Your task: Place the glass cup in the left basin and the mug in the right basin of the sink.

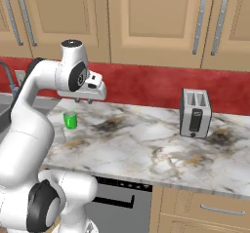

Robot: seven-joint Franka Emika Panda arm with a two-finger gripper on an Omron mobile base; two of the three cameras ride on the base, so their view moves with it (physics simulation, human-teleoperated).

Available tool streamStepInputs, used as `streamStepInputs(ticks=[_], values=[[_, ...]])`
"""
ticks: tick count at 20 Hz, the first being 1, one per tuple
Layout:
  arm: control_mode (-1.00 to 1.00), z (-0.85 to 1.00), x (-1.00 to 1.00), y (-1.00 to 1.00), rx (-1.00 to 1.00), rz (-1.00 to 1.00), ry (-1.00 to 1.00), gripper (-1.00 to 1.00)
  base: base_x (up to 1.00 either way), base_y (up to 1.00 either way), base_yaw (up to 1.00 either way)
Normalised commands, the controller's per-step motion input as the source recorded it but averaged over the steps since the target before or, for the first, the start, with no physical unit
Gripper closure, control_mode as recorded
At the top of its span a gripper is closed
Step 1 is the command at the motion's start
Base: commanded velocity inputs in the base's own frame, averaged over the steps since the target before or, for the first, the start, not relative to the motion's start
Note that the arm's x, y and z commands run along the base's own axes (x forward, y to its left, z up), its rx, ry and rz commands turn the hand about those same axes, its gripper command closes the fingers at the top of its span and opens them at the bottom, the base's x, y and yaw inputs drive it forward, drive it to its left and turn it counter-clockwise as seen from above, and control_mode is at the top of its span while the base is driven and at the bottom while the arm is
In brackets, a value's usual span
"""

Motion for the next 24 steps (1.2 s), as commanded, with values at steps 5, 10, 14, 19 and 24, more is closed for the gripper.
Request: streamStepInputs(ticks=[5, 10, 14, 19, 24], values=[[1.00, 0.00, 0.00, 0.00, 0.00, 0.00, 0.00, -1.00, 0.00, 0.00, 0.00], [1.00, 0.00, 0.00, 0.00, 0.00, 0.00, 0.00, -1.00, -0.08, 0.00, 0.00], [1.00, 0.00, 0.00, 0.00, 0.00, 0.00, 0.00, -1.00, -0.36, -0.02, 0.00], [1.00, 0.00, 0.00, 0.00, 0.00, 0.00, 0.00, -1.00, -0.39, 0.00, 0.00], [1.00, 0.00, 0.00, 0.00, 0.00, 0.00, 0.00, -1.00, -0.31, 0.06, 0.00]])
